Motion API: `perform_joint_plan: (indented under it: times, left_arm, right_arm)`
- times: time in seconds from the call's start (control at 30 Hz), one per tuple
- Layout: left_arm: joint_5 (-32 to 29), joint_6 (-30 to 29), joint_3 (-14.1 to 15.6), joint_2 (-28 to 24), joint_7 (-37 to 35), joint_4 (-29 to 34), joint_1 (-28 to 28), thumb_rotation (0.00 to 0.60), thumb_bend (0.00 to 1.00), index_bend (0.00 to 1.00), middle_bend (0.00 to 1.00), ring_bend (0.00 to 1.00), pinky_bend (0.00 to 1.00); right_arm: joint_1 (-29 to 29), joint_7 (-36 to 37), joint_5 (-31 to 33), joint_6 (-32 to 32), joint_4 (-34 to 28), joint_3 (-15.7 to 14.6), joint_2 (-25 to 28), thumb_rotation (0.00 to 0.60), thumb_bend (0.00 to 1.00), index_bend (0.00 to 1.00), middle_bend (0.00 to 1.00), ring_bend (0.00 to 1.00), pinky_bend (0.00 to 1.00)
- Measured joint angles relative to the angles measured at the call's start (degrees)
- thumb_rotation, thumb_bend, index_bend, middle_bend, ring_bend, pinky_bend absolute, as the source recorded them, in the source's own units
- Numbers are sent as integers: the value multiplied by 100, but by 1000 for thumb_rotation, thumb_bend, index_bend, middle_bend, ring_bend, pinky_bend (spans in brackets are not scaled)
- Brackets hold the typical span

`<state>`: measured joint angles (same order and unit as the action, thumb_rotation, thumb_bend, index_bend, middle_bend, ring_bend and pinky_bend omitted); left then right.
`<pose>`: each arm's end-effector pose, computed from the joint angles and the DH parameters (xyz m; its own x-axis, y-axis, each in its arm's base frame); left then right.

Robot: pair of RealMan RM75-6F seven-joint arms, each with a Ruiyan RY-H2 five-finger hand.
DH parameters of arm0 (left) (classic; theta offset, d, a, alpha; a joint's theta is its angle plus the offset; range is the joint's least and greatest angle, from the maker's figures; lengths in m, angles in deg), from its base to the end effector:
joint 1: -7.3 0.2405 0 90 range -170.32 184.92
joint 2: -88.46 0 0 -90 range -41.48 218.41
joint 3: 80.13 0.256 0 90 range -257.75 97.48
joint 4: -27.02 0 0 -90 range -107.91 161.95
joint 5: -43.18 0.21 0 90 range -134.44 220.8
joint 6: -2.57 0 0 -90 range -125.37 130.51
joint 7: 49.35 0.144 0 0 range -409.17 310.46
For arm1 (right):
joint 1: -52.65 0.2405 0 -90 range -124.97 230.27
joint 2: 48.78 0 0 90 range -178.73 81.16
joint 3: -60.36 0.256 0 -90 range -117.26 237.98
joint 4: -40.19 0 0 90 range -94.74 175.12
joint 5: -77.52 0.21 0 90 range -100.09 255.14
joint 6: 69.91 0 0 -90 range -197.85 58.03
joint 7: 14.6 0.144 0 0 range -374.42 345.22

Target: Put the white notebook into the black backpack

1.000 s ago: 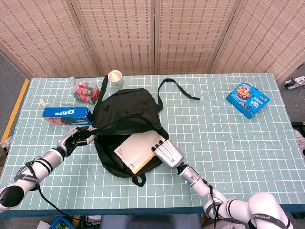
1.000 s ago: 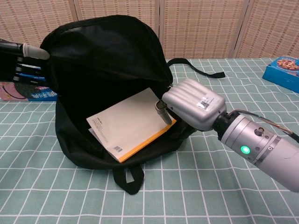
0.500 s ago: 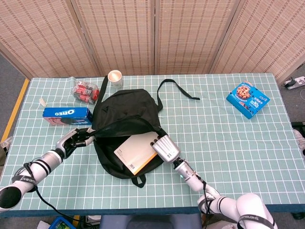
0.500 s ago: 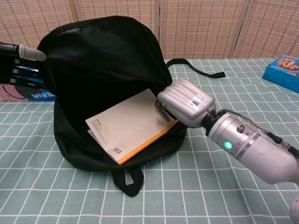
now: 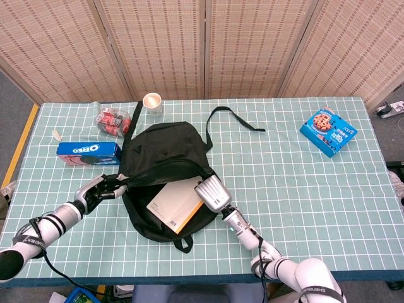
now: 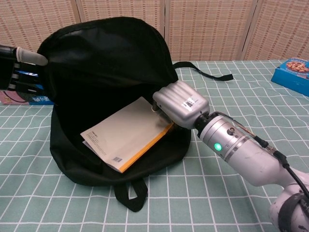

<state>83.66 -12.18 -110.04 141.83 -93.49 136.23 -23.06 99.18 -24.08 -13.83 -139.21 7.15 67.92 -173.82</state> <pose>-0.1652 0.3166 0.1141 -0.7666 0.4561 0.4520 0.6419 0.5236 0.5602 -0.1060 -0.3335 -0.1342 0.5444 0.1461 0.8260 -0.6183 -0.5956 0.5128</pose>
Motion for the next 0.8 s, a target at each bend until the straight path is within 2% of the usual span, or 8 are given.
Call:
perform_joint_plan:
  times: [0.27,0.5,0.57,0.63,0.7,0.8]
  left_arm:
    - [114,68,-40,-62,-16,108,54,600,598,780,322,93,98]
    - [147,142,-77,-113,-63,141,93,600,598,780,321,93,99]
    - [165,139,-93,-119,-73,132,114,600,598,780,321,93,99]
    - [174,123,-104,-116,-85,113,131,600,597,780,321,93,99]
    - [199,92,-114,-104,-92,86,158,600,596,780,321,93,99]
    - [240,65,-123,-85,-98,63,197,600,596,773,318,90,98]
  right_arm:
    - [207,106,165,-86,523,246,-472,600,94,959,820,761,901]
    - [369,-297,502,116,310,327,-495,600,94,948,804,758,903]
    - [375,-390,538,173,288,280,-495,600,91,845,771,741,903]
    - [350,-442,541,176,294,233,-496,600,83,684,741,720,903]
    - [308,-431,523,105,274,207,-474,600,69,470,670,677,898]
    - [231,-436,478,23,91,148,-336,600,59,304,575,628,873]
